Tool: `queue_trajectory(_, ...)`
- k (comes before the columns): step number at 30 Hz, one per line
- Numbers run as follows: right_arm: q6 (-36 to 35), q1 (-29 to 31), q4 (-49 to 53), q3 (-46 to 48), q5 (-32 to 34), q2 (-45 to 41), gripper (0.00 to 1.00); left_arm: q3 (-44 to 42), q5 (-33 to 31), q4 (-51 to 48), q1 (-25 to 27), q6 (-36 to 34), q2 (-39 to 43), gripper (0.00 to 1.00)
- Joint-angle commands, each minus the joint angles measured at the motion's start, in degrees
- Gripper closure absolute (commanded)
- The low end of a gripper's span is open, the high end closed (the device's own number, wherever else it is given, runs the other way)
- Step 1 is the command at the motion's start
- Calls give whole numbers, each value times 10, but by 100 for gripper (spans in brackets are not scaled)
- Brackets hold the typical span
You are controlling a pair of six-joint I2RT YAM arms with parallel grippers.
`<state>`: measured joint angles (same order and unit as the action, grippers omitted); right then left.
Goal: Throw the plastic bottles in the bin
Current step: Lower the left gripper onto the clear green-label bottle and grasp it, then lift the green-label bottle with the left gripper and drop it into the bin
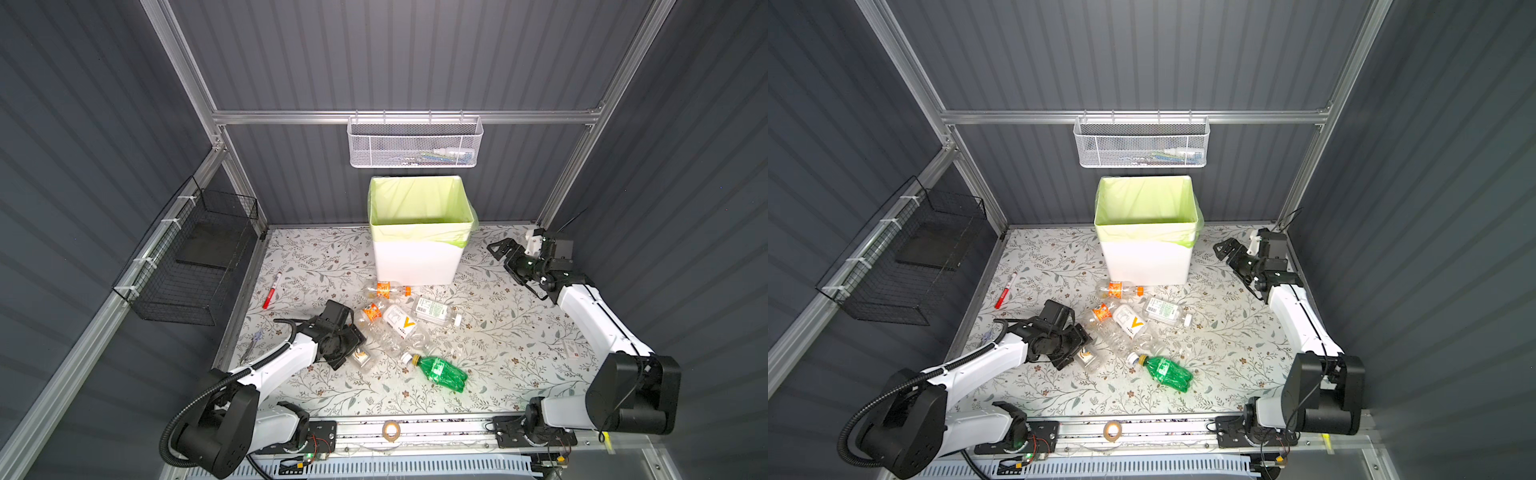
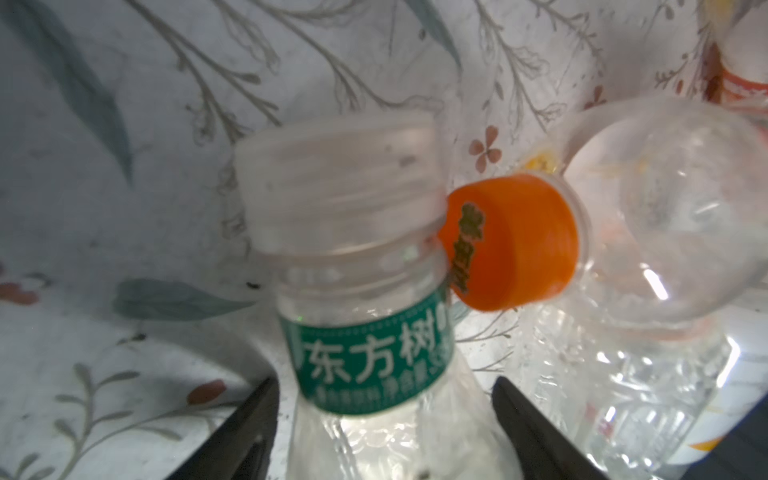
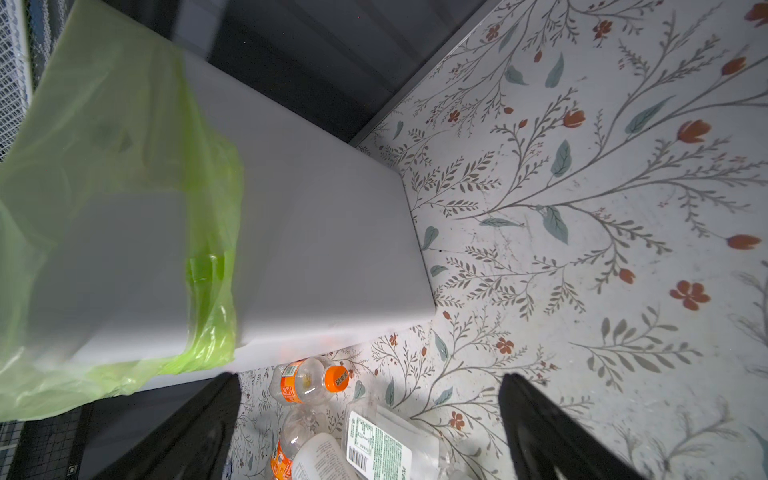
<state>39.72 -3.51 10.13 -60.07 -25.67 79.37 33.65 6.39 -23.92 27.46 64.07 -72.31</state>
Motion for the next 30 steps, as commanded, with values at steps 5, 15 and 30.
queue_trajectory(5, 10, -7, -28, 14, -15, 8, 1, 20, -19, -35, 5, -47, -18, 34)
queue_trajectory(15, 8, -11, -28, 22, -16, 8, 2, 53, -59, -93, 5, -97, 25, 53)
queue_trajectory(30, 24, -10, -38, 45, -40, -16, 2, 884, -111, -12, -3, -470, -147, 5)
